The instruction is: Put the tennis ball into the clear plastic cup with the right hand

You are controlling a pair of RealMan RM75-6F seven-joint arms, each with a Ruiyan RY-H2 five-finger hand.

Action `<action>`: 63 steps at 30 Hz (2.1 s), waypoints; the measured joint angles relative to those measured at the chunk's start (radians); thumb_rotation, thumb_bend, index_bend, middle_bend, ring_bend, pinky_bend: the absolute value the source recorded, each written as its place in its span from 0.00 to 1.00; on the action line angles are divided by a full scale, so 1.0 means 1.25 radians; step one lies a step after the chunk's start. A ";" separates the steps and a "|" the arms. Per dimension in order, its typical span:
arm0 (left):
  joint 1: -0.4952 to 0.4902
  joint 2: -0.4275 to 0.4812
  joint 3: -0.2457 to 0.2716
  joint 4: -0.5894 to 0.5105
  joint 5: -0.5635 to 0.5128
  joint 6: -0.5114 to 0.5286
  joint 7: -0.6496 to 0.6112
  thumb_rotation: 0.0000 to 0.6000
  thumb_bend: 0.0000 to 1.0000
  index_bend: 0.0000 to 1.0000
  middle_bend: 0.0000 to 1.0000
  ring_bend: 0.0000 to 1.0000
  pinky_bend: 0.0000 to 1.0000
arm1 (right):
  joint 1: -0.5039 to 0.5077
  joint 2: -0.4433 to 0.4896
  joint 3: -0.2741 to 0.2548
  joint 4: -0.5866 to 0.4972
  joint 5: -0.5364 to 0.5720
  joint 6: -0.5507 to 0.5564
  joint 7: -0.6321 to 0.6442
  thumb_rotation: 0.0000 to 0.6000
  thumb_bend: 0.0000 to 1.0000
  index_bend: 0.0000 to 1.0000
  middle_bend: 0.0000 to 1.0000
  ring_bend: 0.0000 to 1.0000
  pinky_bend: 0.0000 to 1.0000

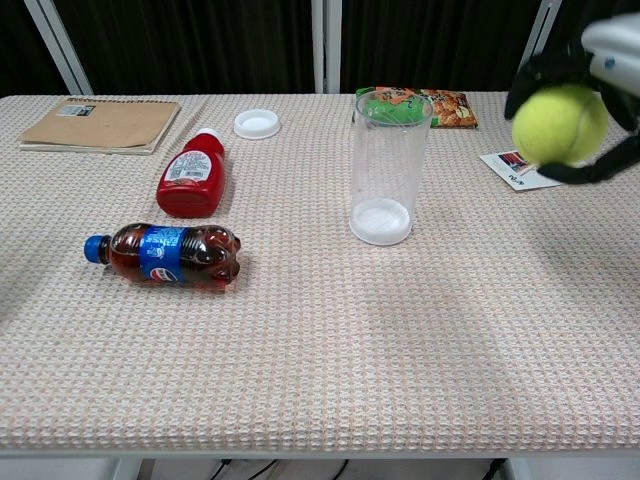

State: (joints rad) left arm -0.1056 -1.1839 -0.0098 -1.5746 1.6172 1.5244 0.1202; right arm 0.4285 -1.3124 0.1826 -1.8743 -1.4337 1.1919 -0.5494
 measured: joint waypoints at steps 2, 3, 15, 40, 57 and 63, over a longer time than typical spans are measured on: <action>-0.001 -0.001 -0.001 0.004 -0.005 -0.004 -0.001 1.00 0.06 0.05 0.00 0.00 0.00 | 0.028 0.006 0.036 -0.032 0.022 -0.012 -0.011 1.00 0.32 0.68 0.50 0.48 0.70; -0.001 -0.002 -0.001 0.006 -0.006 -0.005 -0.002 1.00 0.06 0.05 0.00 0.00 0.00 | 0.042 0.007 0.051 -0.039 0.037 -0.020 -0.019 1.00 0.32 0.68 0.50 0.48 0.70; 0.000 -0.006 -0.003 0.014 0.000 0.010 -0.017 1.00 0.06 0.05 0.00 0.00 0.00 | 0.253 -0.074 0.138 -0.023 0.294 -0.101 -0.211 1.00 0.30 0.65 0.46 0.48 0.67; 0.002 0.000 0.001 0.018 0.003 0.013 -0.035 1.00 0.06 0.05 0.00 0.00 0.00 | 0.325 -0.111 0.078 0.026 0.373 -0.080 -0.161 1.00 0.07 0.13 0.12 0.01 0.14; -0.007 0.006 0.001 0.003 0.001 -0.003 -0.018 1.00 0.06 0.05 0.00 0.00 0.00 | 0.131 0.083 -0.028 -0.079 0.144 0.104 -0.001 1.00 0.08 0.03 0.05 0.00 0.04; -0.012 0.009 -0.003 -0.003 -0.007 -0.012 -0.008 1.00 0.06 0.05 0.00 0.00 0.00 | -0.052 0.154 -0.165 -0.027 0.026 0.244 0.079 1.00 0.09 0.00 0.00 0.00 0.00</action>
State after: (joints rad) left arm -0.1208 -1.1726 -0.0131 -1.5787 1.6087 1.5091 0.1102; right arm 0.3629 -1.1202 -0.0239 -1.9076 -1.4016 1.4969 -0.4501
